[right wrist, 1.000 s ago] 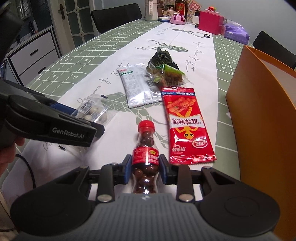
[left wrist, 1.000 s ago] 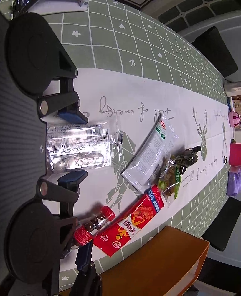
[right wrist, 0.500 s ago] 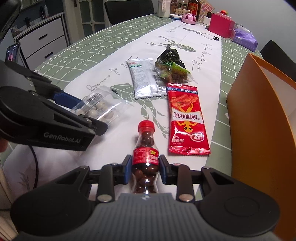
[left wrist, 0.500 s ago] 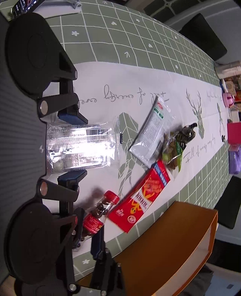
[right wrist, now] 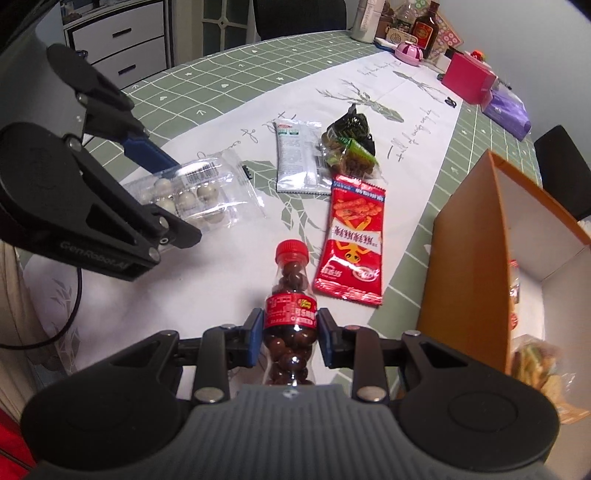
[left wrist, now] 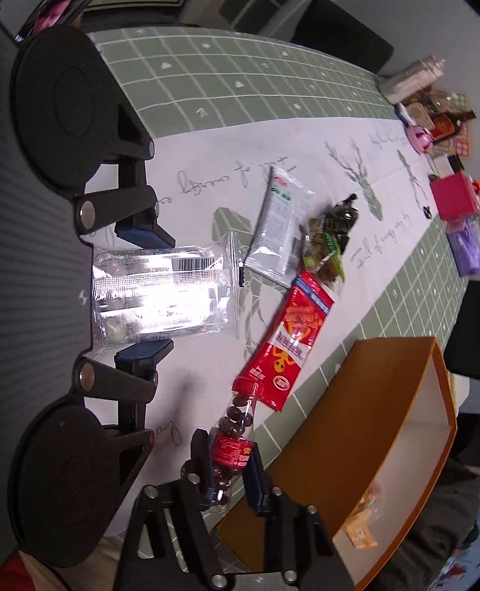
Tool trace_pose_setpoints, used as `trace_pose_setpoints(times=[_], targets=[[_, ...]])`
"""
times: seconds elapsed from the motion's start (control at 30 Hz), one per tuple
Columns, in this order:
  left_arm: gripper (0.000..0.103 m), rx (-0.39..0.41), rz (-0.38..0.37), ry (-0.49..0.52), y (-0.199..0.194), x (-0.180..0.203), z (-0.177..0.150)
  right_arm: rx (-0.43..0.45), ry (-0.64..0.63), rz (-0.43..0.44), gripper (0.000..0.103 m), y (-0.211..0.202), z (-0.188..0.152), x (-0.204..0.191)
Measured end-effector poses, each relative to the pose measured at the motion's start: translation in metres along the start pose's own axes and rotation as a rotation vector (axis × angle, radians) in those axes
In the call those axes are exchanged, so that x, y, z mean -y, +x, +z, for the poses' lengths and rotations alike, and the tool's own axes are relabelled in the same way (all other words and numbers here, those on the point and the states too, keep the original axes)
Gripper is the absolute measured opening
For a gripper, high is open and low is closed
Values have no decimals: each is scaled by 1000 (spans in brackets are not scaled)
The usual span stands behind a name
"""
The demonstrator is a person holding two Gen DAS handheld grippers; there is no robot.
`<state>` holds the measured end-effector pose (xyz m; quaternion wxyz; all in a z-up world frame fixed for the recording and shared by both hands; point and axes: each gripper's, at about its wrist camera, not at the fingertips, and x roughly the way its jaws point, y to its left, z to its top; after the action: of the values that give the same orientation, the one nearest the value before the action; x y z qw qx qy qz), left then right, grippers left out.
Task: Organize snacks
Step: 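Lift the ball pack and bottle and carry both over the orange box, then lower the ball pack and bottle into the box and open both grippers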
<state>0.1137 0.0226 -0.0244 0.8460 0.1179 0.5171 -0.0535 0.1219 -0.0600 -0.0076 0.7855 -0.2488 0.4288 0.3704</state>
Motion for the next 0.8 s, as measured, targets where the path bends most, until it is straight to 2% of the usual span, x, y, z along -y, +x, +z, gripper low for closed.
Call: trace_pose_setpoints(times=[0.13, 0.37, 0.57, 0.8], targets=[[59, 19, 26, 90, -16, 6, 14, 9, -47, -5, 29, -18, 6, 5], [59, 52, 19, 222, -33, 20, 43, 17, -94, -22, 29, -45, 18, 25], [59, 151, 29, 270, -48, 31, 79, 54, -76, -130, 29, -72, 22, 65], [59, 221, 34, 405, -53, 69, 116, 11, -8, -213, 29, -78, 9, 119]])
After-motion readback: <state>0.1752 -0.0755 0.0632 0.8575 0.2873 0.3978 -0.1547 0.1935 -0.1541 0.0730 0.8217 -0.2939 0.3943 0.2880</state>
